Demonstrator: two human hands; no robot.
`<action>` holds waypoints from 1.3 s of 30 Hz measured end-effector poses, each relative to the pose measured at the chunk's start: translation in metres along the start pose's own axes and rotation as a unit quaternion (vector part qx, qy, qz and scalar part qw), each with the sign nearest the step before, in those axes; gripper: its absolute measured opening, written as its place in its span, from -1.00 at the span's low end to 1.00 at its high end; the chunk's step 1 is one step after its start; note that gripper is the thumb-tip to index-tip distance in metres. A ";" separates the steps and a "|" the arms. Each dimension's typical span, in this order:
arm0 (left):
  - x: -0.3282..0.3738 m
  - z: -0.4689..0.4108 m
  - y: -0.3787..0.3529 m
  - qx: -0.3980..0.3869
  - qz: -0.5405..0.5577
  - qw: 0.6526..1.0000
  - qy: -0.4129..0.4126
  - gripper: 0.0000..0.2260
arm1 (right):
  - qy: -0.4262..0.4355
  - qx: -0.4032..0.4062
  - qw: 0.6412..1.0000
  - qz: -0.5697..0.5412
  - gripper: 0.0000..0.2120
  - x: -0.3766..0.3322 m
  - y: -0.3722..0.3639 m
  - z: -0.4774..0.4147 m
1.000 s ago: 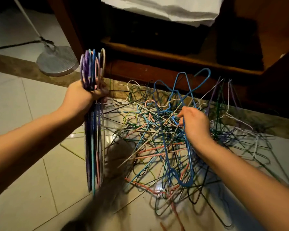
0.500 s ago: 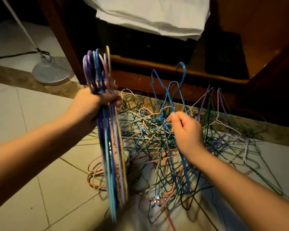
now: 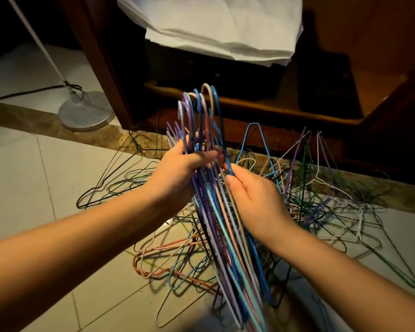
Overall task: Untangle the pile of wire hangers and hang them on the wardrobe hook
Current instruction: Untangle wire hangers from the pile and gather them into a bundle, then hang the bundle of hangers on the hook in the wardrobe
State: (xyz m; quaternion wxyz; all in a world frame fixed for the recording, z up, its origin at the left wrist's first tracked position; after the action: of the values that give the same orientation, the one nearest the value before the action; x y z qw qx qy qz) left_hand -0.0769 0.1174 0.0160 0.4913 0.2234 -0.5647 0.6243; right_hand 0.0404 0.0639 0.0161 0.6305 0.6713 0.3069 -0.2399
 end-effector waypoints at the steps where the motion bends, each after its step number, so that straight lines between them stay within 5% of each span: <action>1: -0.001 0.000 -0.002 -0.007 0.002 1.000 0.004 -0.77 | -0.005 -0.008 1.000 0.003 -0.70 0.002 0.002 0.001; 6: -0.009 -0.006 -0.016 -0.039 -0.008 0.996 0.075 -0.74 | -0.054 -0.081 0.992 0.076 -0.80 0.009 0.010 -0.003; 10: 0.000 -0.018 -0.039 -0.072 0.027 0.985 0.154 -0.60 | -0.070 -0.133 0.979 0.140 -0.68 0.001 0.035 -0.014; 13: 0.022 -0.028 -0.065 -0.039 0.024 0.987 0.153 -0.76 | -0.051 -0.150 0.974 0.163 -0.76 -0.016 0.067 -0.028; 22: 0.134 -0.019 -0.202 -0.030 -0.009 0.999 0.039 -0.83 | -0.030 -0.017 0.930 0.365 -0.78 -0.097 0.229 -0.040; 26: 0.200 0.016 -0.286 -0.095 0.016 0.994 0.055 -0.85 | -0.111 0.030 0.959 0.258 -0.51 -0.152 0.314 -0.023; 30: 0.285 0.052 -0.369 -0.154 0.076 0.982 0.081 -0.89 | -0.202 0.007 0.936 0.288 -0.24 -0.211 0.412 -0.020; 35: 0.401 0.089 -0.452 -0.148 0.181 0.964 0.127 -0.56 | -0.205 0.083 0.907 0.358 -0.67 -0.324 0.529 -0.030; 39: 0.505 0.130 -0.506 -0.146 0.203 0.960 0.123 -0.88 | -0.215 0.113 0.891 0.383 -0.73 -0.416 0.603 -0.045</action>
State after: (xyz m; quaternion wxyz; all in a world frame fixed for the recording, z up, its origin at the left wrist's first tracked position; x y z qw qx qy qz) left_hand 0.1150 0.1183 0.7167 0.4475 -0.0483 -0.6185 0.6441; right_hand 0.1780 0.0529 0.7369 0.6439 0.7356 -0.1467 -0.1512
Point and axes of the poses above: each hand's wrist, its own z-axis away from the middle knuckle, its own y-axis out of the back of the hand, x = y × z, the point moved 4 cm from there along -z, towards the middle knuckle, and after that the axes turned 3 degrees about z, right-handed, at the moved point
